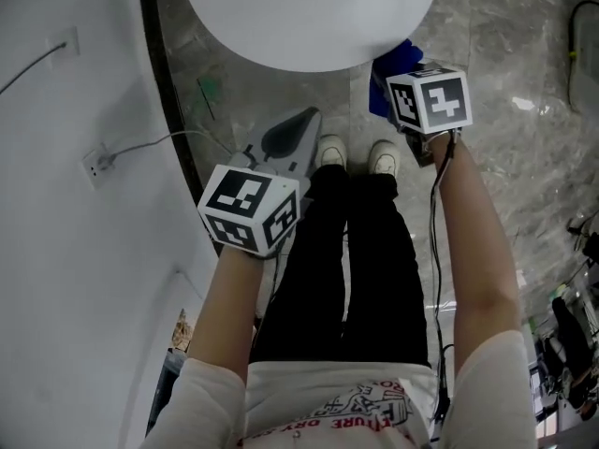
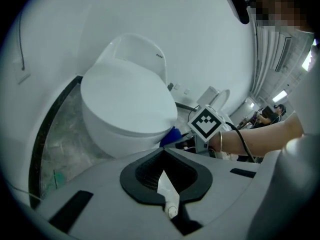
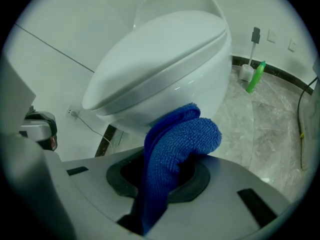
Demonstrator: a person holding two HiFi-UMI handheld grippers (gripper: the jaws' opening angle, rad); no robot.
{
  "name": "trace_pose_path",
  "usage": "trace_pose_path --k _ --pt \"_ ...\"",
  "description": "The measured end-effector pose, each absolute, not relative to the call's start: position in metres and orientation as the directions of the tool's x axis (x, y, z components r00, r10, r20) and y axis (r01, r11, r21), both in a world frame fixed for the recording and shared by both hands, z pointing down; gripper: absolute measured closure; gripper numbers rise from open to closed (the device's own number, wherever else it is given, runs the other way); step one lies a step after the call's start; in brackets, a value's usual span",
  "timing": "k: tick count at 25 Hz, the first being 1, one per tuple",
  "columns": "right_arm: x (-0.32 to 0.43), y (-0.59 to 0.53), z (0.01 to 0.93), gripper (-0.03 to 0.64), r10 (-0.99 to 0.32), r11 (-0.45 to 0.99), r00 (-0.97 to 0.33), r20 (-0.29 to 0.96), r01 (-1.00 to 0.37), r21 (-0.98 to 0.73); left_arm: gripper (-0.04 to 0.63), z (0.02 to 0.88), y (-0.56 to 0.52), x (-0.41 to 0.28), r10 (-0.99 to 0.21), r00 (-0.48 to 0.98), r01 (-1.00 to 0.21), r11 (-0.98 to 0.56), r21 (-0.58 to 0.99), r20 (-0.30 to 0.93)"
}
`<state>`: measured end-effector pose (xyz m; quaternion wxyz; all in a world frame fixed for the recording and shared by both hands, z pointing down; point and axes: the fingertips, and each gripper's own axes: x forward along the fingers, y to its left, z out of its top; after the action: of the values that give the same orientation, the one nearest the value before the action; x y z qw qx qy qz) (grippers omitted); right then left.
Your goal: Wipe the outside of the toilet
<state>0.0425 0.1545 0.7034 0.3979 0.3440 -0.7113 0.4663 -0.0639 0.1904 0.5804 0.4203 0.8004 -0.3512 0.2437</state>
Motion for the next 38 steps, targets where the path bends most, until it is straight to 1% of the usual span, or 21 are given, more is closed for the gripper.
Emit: trace_pose_path --k 4,7,11,15,22,27,31,34,38 --pt "0.013 0.17 0.702 0.545 -0.09 0.338 -0.463 0.882 -0.847 -0.41 0.588 0.587 0.206 -0.1 -0.386 0.598 -0.801 -0.331 0.499 0.702" --pt "-0.017 0.183 0.702 0.545 -0.06 0.383 -0.481 0.875 -0.82 -0.424 0.588 0.588 0.217 -0.122 -0.413 0.568 -0.823 -0.277 0.496 0.712" --pt "-0.056 0.193 0.7 0.545 -0.024 0.42 -0.516 0.856 -0.782 -0.46 0.588 0.588 0.225 -0.145 -0.431 0.544 -0.839 -0.252 0.483 0.72" --pt "-0.086 0.196 0.697 0.545 -0.019 0.436 -0.532 0.846 -0.766 -0.472 0.588 0.589 0.231 -0.168 -0.451 0.516 -0.854 -0.215 0.473 0.728" --pt "-0.12 0.197 0.675 0.545 -0.016 0.488 -0.591 0.806 -0.708 -0.51 0.588 0.588 0.244 -0.187 -0.474 0.48 -0.872 -0.165 0.461 0.738" --pt "-0.136 0.204 0.624 0.545 -0.023 0.533 -0.672 0.74 -0.634 -0.56 0.588 0.567 0.251 -0.189 -0.482 0.47 -0.876 -0.155 0.456 0.739" --pt "-0.121 0.2 0.563 0.545 -0.082 0.538 -0.692 0.718 -0.637 -0.552 0.588 0.52 0.239 -0.18 -0.505 0.474 -0.877 -0.193 0.441 0.721" --pt "-0.1 0.193 0.51 0.545 -0.178 0.514 -0.682 0.709 -0.679 -0.524 0.588 0.467 0.219 -0.173 -0.546 0.469 -0.879 -0.218 0.423 0.694" --pt "-0.074 0.181 0.437 0.545 -0.325 0.52 -0.626 0.709 -0.744 -0.419 0.588 0.383 0.188 -0.166 -0.602 0.468 -0.882 -0.277 0.381 0.647"
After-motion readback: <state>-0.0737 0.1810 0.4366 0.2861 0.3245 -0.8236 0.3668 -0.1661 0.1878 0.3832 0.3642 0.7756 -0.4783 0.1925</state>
